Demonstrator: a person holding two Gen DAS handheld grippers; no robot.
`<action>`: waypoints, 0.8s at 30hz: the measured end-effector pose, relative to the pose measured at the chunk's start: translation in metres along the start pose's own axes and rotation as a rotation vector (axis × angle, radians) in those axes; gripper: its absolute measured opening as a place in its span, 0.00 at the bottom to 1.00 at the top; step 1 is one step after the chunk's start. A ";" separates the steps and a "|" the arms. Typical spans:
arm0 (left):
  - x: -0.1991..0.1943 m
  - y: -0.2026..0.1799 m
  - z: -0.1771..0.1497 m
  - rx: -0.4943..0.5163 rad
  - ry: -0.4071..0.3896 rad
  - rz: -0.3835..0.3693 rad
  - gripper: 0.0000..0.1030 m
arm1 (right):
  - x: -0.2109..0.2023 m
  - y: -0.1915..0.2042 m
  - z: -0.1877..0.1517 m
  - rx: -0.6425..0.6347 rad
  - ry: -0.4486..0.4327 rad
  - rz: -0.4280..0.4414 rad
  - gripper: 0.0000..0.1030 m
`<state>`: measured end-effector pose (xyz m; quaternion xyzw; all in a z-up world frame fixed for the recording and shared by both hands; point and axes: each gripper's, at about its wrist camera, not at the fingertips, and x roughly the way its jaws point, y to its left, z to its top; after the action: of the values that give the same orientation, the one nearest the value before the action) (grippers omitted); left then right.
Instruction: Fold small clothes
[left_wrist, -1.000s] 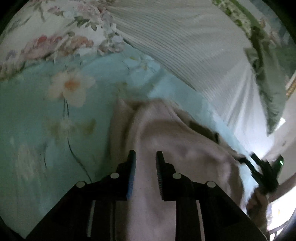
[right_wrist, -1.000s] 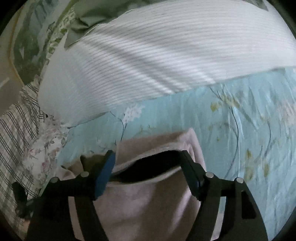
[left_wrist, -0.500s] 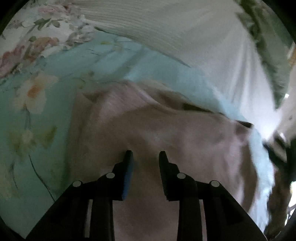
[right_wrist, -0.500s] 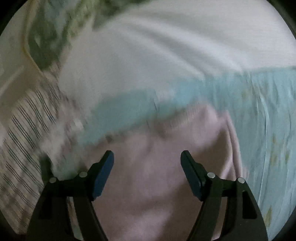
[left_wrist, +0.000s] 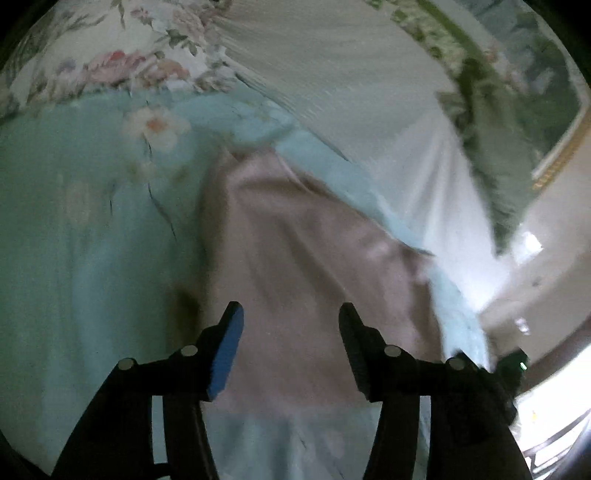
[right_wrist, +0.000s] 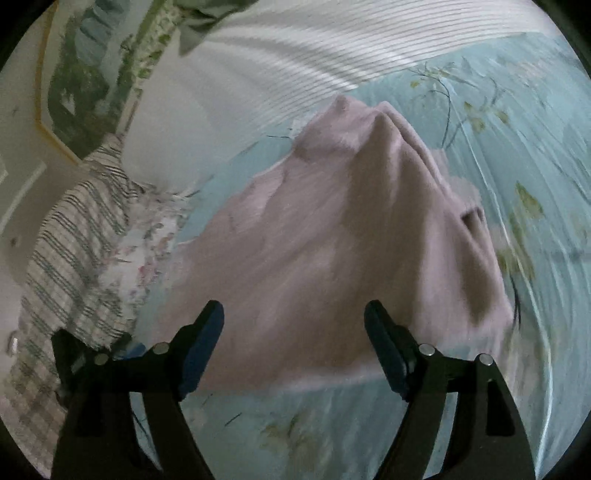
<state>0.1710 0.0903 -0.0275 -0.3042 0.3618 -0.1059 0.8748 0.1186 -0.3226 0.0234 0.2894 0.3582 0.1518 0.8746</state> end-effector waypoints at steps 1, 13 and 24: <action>-0.005 -0.004 -0.013 -0.005 0.008 -0.014 0.57 | -0.004 0.001 -0.005 0.010 -0.007 0.017 0.77; 0.029 0.010 -0.064 -0.222 0.041 -0.056 0.67 | -0.019 0.014 -0.059 0.029 0.036 0.090 0.78; 0.056 0.033 -0.018 -0.276 -0.064 0.051 0.17 | -0.018 0.015 -0.056 0.022 0.042 0.087 0.78</action>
<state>0.1972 0.0855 -0.0893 -0.4156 0.3527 -0.0230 0.8381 0.0647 -0.2972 0.0101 0.3111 0.3650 0.1918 0.8562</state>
